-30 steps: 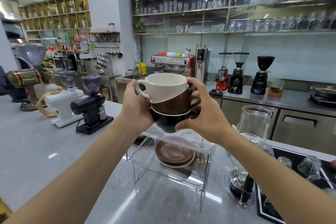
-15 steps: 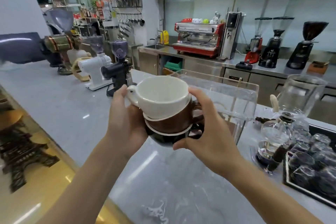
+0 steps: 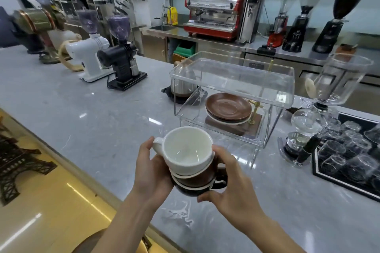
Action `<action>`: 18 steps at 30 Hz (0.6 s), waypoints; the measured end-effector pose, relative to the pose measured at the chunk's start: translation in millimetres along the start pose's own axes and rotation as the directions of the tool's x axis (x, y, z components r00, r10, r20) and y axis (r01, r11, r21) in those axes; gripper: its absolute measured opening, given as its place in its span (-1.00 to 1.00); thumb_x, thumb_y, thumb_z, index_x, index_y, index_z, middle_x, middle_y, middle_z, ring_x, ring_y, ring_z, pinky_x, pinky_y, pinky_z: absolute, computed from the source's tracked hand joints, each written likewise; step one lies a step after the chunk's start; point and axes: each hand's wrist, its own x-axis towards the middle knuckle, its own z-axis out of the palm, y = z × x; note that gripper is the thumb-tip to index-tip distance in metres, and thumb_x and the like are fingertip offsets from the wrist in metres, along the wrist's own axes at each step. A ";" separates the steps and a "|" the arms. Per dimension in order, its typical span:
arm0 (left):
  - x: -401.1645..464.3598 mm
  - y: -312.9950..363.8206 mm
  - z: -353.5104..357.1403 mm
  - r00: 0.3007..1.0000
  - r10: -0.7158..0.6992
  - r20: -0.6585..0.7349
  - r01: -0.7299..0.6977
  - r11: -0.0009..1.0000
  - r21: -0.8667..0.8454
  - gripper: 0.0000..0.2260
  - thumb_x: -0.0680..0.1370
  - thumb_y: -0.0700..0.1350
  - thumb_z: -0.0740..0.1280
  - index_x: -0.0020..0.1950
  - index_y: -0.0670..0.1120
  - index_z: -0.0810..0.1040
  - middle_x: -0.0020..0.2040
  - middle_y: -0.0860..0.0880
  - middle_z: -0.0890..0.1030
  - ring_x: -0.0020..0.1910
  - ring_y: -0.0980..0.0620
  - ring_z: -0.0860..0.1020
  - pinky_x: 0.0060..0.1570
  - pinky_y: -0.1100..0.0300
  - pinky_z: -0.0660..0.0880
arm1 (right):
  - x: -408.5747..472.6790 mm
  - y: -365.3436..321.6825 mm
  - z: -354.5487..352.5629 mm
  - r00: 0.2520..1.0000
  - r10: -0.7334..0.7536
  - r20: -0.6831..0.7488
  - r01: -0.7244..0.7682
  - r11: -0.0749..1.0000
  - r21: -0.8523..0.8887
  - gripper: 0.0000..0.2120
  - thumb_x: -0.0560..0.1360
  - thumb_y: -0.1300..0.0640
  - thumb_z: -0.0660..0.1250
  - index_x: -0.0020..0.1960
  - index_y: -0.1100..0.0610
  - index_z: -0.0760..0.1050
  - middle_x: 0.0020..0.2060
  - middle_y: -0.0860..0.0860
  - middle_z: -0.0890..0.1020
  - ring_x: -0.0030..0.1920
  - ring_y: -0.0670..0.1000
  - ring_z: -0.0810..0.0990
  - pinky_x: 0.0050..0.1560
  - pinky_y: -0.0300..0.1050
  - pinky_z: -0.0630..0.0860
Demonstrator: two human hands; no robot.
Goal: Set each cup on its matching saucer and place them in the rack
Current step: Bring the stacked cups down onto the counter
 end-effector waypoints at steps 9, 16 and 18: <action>14.8 -26.9 -33.9 0.992 -0.097 -0.079 0.094 0.995 -0.036 -0.44 0.58 0.21 0.13 -0.06 -0.18 0.76 0.00 -0.26 0.68 0.01 -0.20 0.62 0.11 -0.04 0.47 | -22.4 26.0 34.8 0.996 0.089 0.028 -0.089 0.996 0.000 0.12 0.14 0.11 0.67 0.42 -0.45 0.08 0.21 -0.24 0.43 0.08 -0.15 0.58 0.05 -0.19 0.59; 26.3 -39.7 -51.5 0.982 -0.171 -0.074 0.164 0.981 -0.100 -0.46 0.58 0.19 0.15 -0.06 -0.19 0.75 -0.01 -0.27 0.69 0.03 -0.22 0.61 0.15 -0.05 0.46 | -30.3 35.1 48.0 0.994 0.104 0.014 -0.104 0.994 -0.039 0.15 0.13 0.13 0.68 0.44 -0.44 0.07 0.26 -0.35 0.36 0.14 -0.29 0.50 0.08 -0.46 0.45; 28.0 -41.8 -55.2 0.978 -0.195 -0.075 0.186 0.976 -0.115 -0.47 0.56 0.19 0.17 0.10 -0.21 0.70 0.08 -0.28 0.66 0.08 -0.24 0.59 0.18 -0.07 0.45 | -32.6 36.4 50.1 0.994 0.111 0.015 -0.110 0.993 -0.043 0.15 0.15 0.14 0.67 0.44 -0.44 0.06 0.30 -0.29 0.35 0.16 -0.33 0.46 0.10 -0.50 0.42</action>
